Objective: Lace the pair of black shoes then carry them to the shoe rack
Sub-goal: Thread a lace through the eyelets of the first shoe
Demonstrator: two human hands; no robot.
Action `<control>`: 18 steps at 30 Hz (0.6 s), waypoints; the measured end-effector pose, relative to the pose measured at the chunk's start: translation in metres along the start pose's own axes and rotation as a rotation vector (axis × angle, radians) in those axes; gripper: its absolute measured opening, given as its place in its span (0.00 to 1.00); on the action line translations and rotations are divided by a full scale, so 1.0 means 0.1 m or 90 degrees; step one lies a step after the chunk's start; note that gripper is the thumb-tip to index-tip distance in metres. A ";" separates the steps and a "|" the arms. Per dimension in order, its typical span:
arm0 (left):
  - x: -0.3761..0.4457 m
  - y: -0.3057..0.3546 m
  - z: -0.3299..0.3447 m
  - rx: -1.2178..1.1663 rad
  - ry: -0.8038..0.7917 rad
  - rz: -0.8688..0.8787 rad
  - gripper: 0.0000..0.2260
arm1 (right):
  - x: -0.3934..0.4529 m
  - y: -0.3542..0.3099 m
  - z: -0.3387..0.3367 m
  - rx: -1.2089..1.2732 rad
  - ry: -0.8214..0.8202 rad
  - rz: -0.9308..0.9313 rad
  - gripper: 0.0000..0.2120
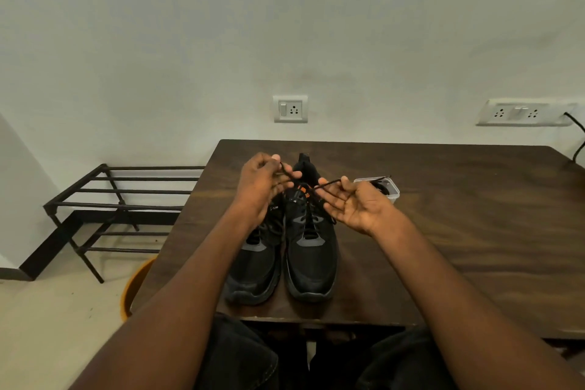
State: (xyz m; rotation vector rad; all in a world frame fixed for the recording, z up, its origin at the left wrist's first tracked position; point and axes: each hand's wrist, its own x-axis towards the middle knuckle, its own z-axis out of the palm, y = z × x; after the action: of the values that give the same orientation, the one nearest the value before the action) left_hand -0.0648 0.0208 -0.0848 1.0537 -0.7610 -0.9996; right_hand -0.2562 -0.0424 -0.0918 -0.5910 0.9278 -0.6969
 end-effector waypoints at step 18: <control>-0.04 -0.23 -0.05 0.982 -0.120 0.134 0.09 | -0.07 -0.02 0.02 -0.111 0.083 -0.135 0.12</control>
State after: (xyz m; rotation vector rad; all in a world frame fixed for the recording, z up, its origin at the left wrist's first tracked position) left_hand -0.0681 0.0225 -0.1081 2.0920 -1.8529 -0.1565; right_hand -0.2575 -0.0382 -0.0861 -0.8133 1.0640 -0.8575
